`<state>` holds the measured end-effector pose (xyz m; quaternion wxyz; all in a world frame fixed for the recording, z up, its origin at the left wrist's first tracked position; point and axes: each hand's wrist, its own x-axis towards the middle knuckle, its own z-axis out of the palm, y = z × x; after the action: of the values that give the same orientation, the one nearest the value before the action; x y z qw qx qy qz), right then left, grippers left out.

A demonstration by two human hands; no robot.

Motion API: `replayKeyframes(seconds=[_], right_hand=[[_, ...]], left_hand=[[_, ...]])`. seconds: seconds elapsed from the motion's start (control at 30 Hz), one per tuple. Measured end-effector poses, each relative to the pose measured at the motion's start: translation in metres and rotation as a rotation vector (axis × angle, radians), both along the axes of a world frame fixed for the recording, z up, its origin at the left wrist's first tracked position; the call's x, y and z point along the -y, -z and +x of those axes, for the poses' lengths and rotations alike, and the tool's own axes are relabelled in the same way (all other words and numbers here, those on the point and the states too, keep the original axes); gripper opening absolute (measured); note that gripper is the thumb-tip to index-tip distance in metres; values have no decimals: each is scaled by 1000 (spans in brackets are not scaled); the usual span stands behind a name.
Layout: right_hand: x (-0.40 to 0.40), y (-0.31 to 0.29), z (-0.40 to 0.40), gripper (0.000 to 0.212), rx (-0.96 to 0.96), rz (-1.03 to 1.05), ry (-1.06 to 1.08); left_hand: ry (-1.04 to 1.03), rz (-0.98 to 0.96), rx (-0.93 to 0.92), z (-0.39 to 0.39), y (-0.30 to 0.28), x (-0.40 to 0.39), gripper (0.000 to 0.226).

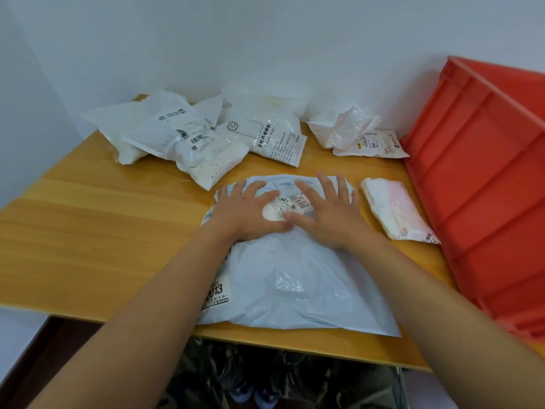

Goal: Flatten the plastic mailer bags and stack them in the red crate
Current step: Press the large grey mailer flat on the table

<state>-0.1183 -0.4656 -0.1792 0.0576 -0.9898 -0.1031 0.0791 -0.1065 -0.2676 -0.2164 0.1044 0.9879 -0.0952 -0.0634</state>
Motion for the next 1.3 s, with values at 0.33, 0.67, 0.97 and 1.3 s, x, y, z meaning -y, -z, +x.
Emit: replayKeyframes(seconds=[0.33,0.67,0.97,1.3], right_hand=[[-24,27,41,69,-63,64,286],[-21,40,41,74,-58,29,261],[-22,39,39,75,-57,33,278],[-17,-3,21,79,-55,160,190]], left_hand=[[-13,-12,19,1,3,-1,92],[-14,-24,26,2,5,0,93],[-4,-14,18,1,6,-1,93],[-65,-314,77,-9,-31,-13,99]])
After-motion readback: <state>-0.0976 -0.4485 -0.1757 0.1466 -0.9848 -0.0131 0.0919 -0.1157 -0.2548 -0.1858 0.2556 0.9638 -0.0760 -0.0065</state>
